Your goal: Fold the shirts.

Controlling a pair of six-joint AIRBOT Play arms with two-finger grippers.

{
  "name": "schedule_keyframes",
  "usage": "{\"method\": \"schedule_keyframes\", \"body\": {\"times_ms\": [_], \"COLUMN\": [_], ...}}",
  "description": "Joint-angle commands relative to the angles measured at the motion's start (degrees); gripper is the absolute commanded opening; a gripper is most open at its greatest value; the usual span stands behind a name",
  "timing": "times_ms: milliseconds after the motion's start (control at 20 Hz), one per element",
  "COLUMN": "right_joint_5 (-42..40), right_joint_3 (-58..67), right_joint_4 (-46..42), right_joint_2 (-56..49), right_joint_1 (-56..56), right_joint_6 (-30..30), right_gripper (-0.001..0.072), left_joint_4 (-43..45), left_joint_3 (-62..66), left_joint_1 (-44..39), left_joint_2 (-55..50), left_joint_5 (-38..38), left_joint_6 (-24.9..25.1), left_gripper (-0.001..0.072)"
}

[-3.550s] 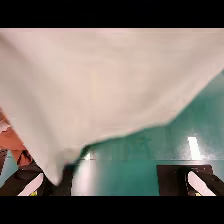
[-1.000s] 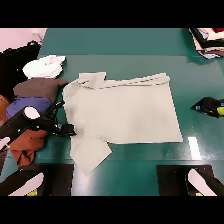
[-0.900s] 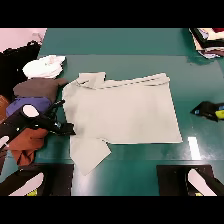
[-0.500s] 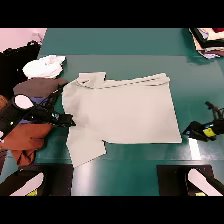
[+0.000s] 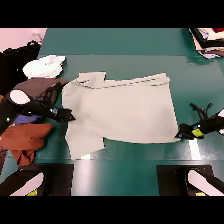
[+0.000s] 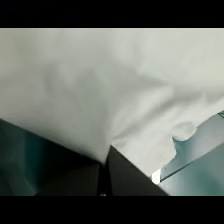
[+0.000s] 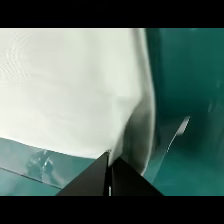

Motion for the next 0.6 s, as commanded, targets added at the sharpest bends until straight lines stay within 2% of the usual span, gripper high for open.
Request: {"method": "schedule_keyframes", "body": {"times_ms": [0, 150, 300, 550], "right_joint_5": [-0.3, -1.5, -5.0, -9.7], "right_joint_3": [5.9, 18.9, 33.7, 56.2], "right_joint_4": [1.5, 5.2, 5.2, 4.5], "right_joint_2": [6.9, 14.0, 18.8, 22.9], "right_joint_1": [2.3, 2.3, 2.2, 2.1], "right_joint_6": [-0.4, 0.2, 1.3, 1.3], "right_gripper": [0.0014, 0.0014, 0.0014, 0.0014], "left_joint_4": [0.1, 0.6, 2.1, 2.0], "left_joint_3": [9.4, 24.1, 41.8, 70.6], "left_joint_1": [0.1, 0.1, 0.1, 0.1], "left_joint_2": [0.1, 2.8, 6.0, 8.3], "left_joint_5": [-2.3, -2.3, -2.6, -2.8], "left_joint_6": [-0.6, -1.9, -4.4, -5.4], "left_gripper": [0.0022, 0.0022, 0.0023, 0.0023]}}
